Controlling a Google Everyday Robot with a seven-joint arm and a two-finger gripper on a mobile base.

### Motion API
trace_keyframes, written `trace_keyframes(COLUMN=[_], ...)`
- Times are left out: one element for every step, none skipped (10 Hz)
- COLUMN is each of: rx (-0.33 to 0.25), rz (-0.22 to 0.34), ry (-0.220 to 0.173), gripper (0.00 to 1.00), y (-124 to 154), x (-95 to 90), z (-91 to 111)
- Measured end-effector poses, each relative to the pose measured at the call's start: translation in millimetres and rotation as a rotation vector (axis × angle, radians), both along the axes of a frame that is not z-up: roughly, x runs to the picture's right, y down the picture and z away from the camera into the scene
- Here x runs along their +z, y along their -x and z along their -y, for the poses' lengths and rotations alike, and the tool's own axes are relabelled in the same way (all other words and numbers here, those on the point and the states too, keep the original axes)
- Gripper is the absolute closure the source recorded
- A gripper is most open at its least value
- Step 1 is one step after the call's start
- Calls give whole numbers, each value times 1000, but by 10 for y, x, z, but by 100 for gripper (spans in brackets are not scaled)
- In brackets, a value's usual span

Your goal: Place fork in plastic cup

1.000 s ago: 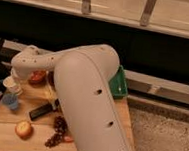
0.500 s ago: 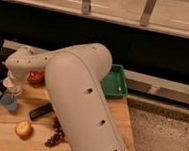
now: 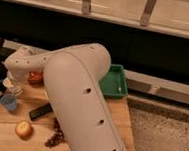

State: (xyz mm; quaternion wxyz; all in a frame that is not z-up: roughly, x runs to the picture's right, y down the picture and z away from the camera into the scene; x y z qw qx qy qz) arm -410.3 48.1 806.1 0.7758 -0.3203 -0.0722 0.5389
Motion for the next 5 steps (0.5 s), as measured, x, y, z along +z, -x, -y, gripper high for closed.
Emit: trace_keyframes(rx=[1, 1, -2, -4, -4], rz=[2, 5, 12, 17, 25], ry=[-2, -5, -8, -10, -9], gripper=[46, 39, 37, 37, 37], y=[4, 8, 14, 7, 4], x=[-13, -26, -45, -58, -76], z=[5, 10, 13, 22, 23])
